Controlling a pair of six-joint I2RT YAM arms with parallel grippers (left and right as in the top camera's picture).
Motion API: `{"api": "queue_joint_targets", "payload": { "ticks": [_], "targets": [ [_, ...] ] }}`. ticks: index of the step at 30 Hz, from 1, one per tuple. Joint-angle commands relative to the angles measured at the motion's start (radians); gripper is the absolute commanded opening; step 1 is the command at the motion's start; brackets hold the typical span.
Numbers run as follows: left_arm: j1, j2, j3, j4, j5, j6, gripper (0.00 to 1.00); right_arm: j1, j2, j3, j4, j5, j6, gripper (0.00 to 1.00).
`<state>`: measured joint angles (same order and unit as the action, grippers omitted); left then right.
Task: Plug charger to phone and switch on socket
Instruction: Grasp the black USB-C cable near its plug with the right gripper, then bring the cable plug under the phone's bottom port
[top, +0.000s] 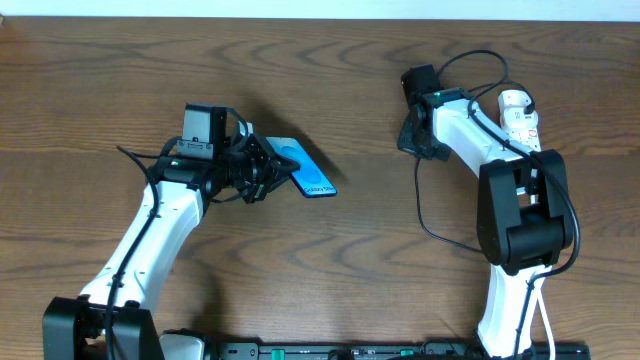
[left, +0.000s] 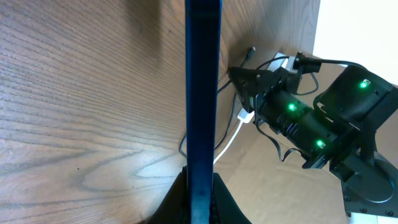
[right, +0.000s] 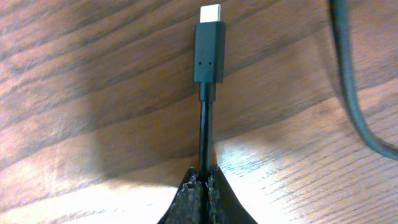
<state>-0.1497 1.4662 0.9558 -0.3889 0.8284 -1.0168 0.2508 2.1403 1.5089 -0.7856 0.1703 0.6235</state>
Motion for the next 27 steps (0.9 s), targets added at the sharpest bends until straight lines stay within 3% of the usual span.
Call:
{"api": "queue_joint_targets", "payload": {
  "ticks": [1,6,9,10,12,18,23,27],
  "targets": [
    [0.003,-0.009,0.014,0.002,0.013,0.013,0.07,0.009,0.056,-0.025,-0.016,-0.103,-0.067,0.01],
    [0.003,-0.01,0.014,0.002,0.034,0.009,0.07,0.008,0.043,-0.024,0.047,-0.656,-0.359,0.01],
    [0.003,-0.009,0.014,0.029,0.071,0.049,0.07,0.004,-0.068,-0.024,0.048,-0.742,-0.452,0.01],
    [0.003,-0.009,0.014,0.126,0.146,0.108,0.07,0.003,-0.179,-0.024,0.022,-0.784,-0.533,0.01],
    [0.003,-0.009,0.014,0.25,0.206,0.107,0.07,0.003,-0.302,-0.024,-0.034,-0.783,-0.615,0.01],
    [0.003,0.017,0.014,0.407,0.171,0.106,0.07,0.016,-0.737,-0.038,-0.276,-0.893,-0.814,0.01],
    [0.003,0.023,0.015,0.529,0.174,0.071,0.07,0.077,-0.914,-0.238,-0.304,-0.899,-0.814,0.01],
    [0.003,0.023,0.015,0.75,0.175,-0.125,0.07,0.151,-1.012,-0.565,0.114,-0.899,-0.502,0.01]
  ]
}}
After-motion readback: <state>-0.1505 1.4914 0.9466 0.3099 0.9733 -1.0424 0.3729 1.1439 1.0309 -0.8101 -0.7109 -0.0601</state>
